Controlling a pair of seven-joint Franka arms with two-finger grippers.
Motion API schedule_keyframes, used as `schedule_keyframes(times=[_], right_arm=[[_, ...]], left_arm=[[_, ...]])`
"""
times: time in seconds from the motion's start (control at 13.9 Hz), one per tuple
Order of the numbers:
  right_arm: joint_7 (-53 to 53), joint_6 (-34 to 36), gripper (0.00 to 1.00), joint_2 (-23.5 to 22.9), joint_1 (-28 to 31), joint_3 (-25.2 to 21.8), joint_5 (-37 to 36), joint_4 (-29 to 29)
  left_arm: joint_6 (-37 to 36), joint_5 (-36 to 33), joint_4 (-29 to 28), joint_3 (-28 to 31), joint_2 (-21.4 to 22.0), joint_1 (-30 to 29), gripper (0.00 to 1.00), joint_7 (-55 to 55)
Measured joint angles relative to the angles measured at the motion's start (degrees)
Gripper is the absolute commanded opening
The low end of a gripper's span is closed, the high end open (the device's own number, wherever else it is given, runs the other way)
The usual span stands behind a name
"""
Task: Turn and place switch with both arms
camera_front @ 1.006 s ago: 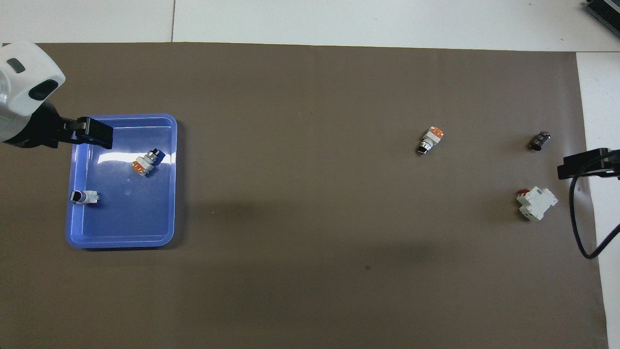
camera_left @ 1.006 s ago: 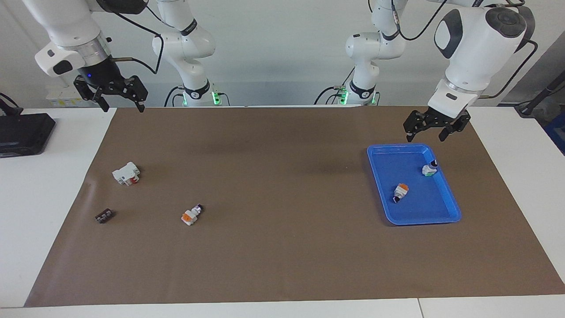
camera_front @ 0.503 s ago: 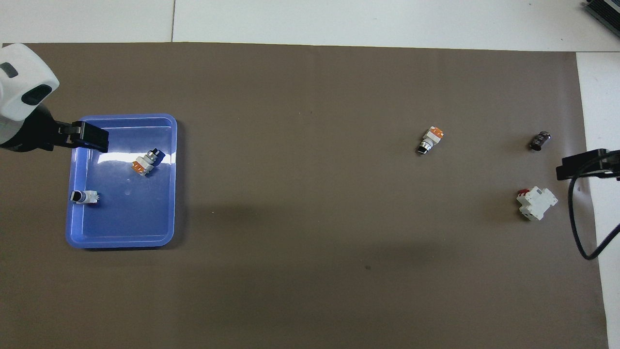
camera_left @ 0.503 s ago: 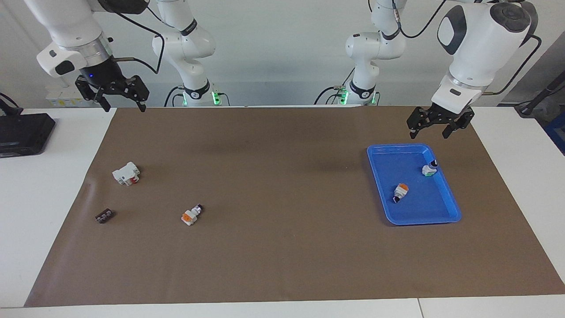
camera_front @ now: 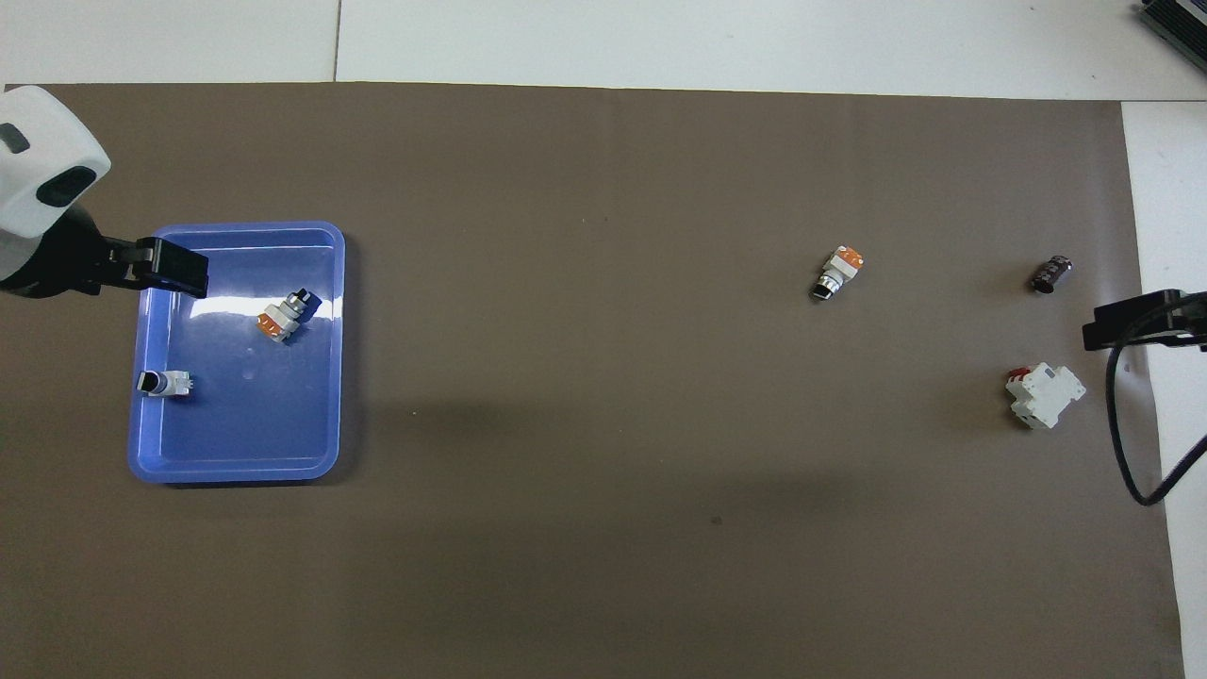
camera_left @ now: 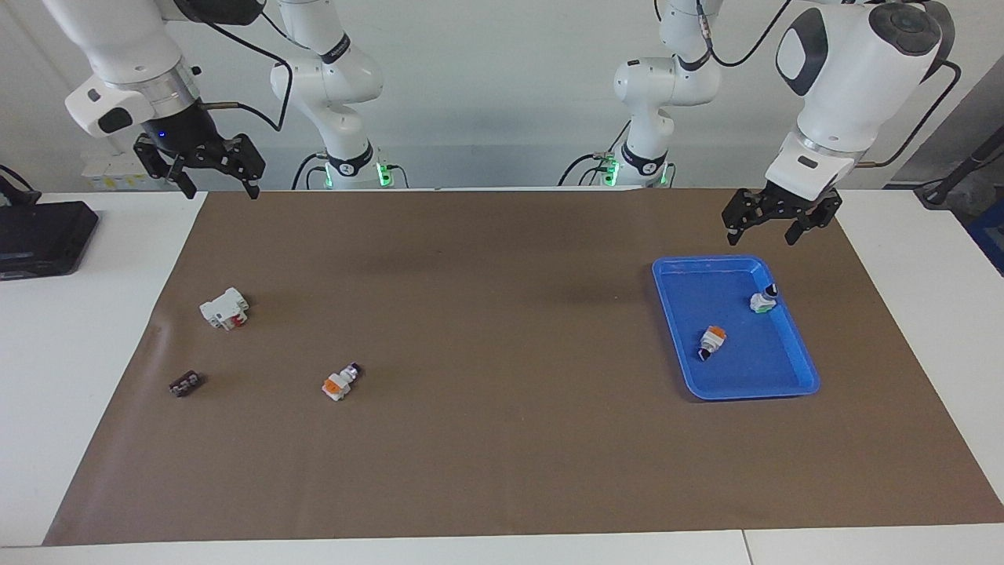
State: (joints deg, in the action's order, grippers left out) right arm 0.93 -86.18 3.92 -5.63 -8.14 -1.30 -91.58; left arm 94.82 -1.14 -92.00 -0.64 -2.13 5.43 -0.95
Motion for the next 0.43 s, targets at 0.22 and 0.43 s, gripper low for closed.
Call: schedule_keyframes(times=[0.22, 0.43], right_arm=[[0.0, 0.0, 1.00, 0.0, 0.0, 0.0, 0.0, 0.0], [0.0, 0.0, 1.00, 0.0, 0.0, 0.0, 0.0, 0.0]], left_arm=[[-0.7, 0.0, 0.0, 0.0, 1.6, 0.0, 1.00, 0.0], [-2.3, 0.0, 0.0, 0.0, 3.7, 0.1, 1.00, 0.0]])
